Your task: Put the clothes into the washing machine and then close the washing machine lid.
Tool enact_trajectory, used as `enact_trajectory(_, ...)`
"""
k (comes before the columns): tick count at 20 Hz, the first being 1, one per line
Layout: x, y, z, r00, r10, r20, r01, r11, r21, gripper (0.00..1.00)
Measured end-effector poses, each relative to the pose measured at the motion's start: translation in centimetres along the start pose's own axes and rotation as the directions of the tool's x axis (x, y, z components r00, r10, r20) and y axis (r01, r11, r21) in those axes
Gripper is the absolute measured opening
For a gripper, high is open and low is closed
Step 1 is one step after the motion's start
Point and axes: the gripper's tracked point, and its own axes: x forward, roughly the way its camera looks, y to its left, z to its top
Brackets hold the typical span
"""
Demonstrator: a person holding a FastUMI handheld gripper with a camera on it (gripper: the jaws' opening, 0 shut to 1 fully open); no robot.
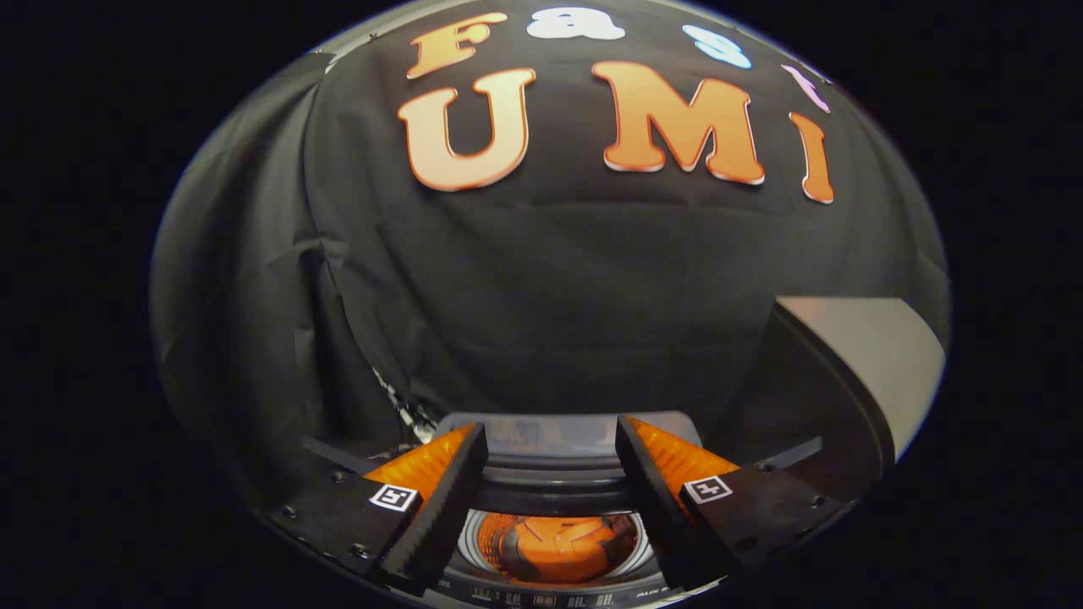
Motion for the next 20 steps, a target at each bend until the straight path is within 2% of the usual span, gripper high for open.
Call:
enact_trajectory(5, 1.3, 0.0, -5.2, 0.995, 0.017, -0.100, -0.010, 0.998, 0.064, 0.98)
enact_trajectory(10, 0.7, -0.5, -6.3, 0.993, 0.011, -0.120, -0.004, 0.998, 0.064, 0.98)
enact_trajectory(15, -0.8, -0.4, -3.8, 0.996, 0.020, -0.087, -0.015, 0.998, 0.061, 0.98)
enact_trajectory(20, -5.3, -0.8, 2.8, 0.999, 0.033, 0.026, -0.034, 0.998, 0.044, 0.98)
